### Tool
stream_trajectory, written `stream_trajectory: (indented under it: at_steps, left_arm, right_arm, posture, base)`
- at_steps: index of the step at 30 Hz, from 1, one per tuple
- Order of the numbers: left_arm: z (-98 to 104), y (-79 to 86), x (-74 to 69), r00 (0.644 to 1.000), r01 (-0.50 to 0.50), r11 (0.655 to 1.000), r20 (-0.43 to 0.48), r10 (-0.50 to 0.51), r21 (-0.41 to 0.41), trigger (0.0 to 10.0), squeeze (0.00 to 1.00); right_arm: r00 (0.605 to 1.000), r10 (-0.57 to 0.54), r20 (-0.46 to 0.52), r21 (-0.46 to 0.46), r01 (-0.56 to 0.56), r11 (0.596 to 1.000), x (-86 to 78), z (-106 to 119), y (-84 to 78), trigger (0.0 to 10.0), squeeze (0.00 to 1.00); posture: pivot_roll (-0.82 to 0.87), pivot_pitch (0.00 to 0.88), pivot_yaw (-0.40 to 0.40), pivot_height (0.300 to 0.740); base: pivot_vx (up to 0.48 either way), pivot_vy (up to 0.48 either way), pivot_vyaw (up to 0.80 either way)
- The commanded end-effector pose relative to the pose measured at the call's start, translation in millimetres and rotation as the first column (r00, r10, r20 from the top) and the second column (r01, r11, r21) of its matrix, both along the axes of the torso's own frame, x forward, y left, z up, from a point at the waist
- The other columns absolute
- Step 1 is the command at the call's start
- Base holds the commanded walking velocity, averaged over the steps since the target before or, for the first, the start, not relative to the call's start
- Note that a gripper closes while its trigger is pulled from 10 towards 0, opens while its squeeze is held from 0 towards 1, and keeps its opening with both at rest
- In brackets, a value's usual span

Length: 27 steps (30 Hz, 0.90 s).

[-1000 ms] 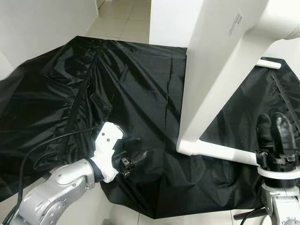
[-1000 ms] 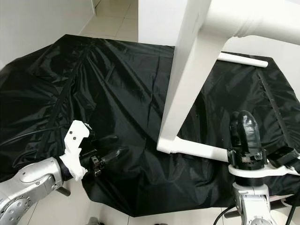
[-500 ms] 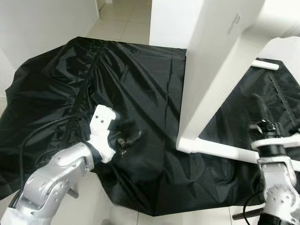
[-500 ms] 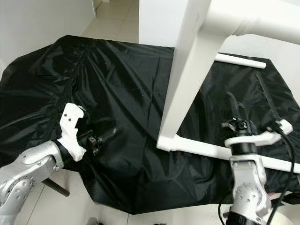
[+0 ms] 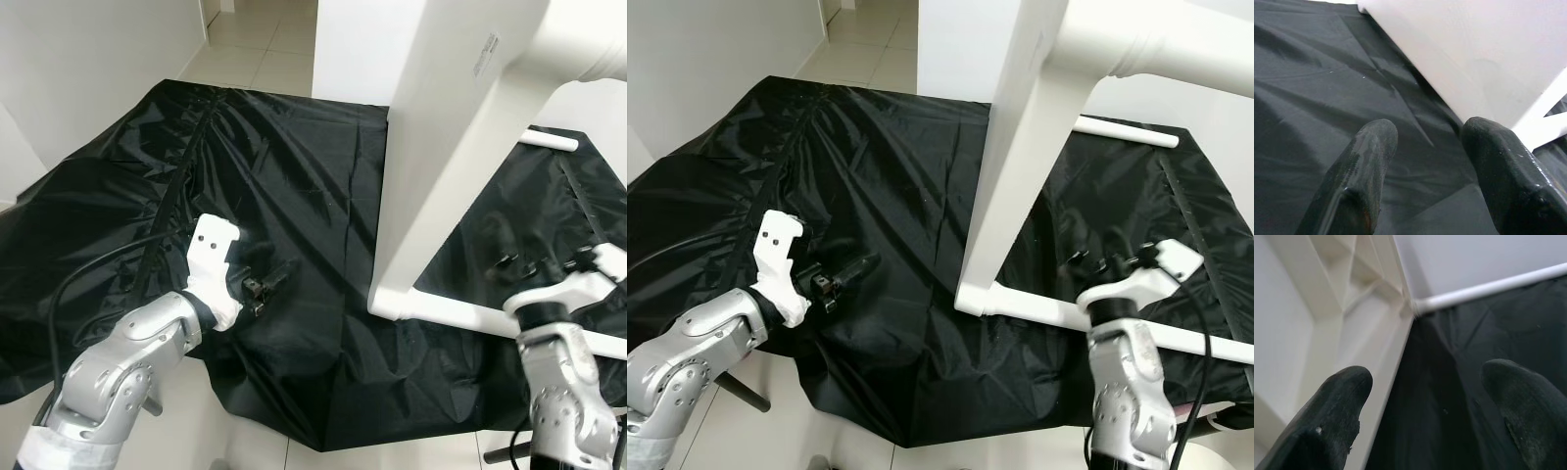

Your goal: Building children table

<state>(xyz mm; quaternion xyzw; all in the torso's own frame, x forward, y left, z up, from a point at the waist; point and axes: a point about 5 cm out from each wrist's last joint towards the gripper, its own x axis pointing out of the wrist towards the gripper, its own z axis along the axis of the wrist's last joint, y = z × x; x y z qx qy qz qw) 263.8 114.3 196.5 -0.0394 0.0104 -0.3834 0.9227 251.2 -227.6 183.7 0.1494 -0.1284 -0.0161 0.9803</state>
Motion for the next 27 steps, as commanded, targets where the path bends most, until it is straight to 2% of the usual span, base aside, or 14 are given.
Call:
stream_trajectory:
  at_steps: [1, 7, 16, 27]
  left_arm:
    - [-2, 3.2, 4.4, 0.999, -0.039, 0.999, 0.000, 0.039, 0.021, 10.0, 0.00]
    - [-6, 12.0, 18.6, 0.991, -0.130, 0.990, 0.009, 0.130, 0.061, 10.0, 0.00]
    - [-6, 13.1, 20.8, 0.988, -0.155, 0.986, 0.012, 0.154, 0.067, 10.0, 0.00]
    - [-8, 16.0, 20.0, 0.984, -0.177, 0.981, 0.020, 0.176, 0.079, 10.0, 0.00]
  right_arm:
    - [0.999, -0.002, -0.035, -0.041, 0.001, 0.999, -0.8, -1, 0.2, 10.0, 0.00]
    - [0.986, 0.075, -0.150, -0.104, -0.091, 0.990, 0.6, -17, 11.2, 10.0, 0.00]
    - [0.972, 0.126, -0.199, -0.156, -0.159, 0.975, 6.6, -25, 22.0, 10.0, 0.00]
    - [0.953, 0.196, -0.232, -0.157, -0.235, 0.959, 17.3, -32, 37.5, 10.0, 0.00]
  posture:
    - [0.06, 0.099, -0.017, 0.740]
    - [0.06, 0.096, -0.023, 0.740]
    - [0.06, 0.093, -0.032, 0.740]
    - [0.08, 0.095, -0.043, 0.740]
  base:
    - [0.000, 0.000, 0.00]
    - [0.000, 0.000, 0.00]
    - [0.000, 0.000, 0.00]
    - [0.000, 0.000, 0.00]
